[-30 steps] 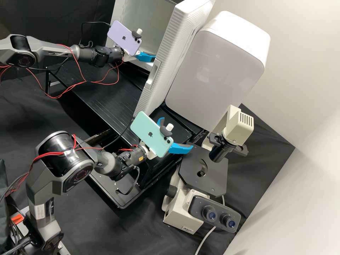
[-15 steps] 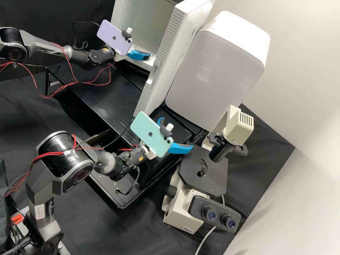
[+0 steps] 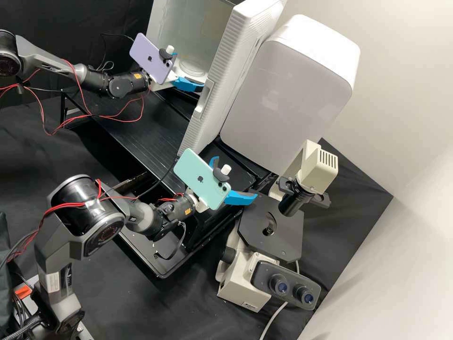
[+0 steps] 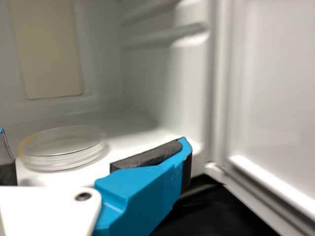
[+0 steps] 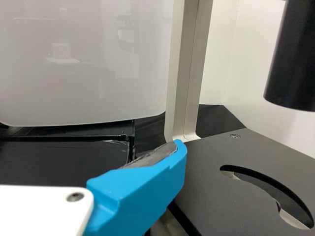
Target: Place the petri dish in the incubator
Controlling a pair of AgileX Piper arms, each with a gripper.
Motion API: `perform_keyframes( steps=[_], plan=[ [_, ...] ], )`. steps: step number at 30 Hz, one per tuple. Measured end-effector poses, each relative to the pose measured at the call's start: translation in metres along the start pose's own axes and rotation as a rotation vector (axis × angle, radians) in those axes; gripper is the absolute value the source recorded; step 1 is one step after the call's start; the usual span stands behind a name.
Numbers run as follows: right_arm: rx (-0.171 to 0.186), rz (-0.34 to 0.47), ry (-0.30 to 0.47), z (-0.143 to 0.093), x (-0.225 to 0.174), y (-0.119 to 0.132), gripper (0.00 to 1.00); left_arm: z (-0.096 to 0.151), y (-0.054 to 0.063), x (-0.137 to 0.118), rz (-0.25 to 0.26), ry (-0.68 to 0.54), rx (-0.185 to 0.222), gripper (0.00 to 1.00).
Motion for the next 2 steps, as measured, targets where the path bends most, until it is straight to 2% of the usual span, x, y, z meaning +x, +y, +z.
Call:
perform_keyframes(
  steps=[2],
  plan=[
    [0.000,0.000,0.000,0.0000,0.0000,0.0000,1.00,0.0046,0.0028,-0.0066,0.020,-0.017,0.008,1.00]
  ],
)
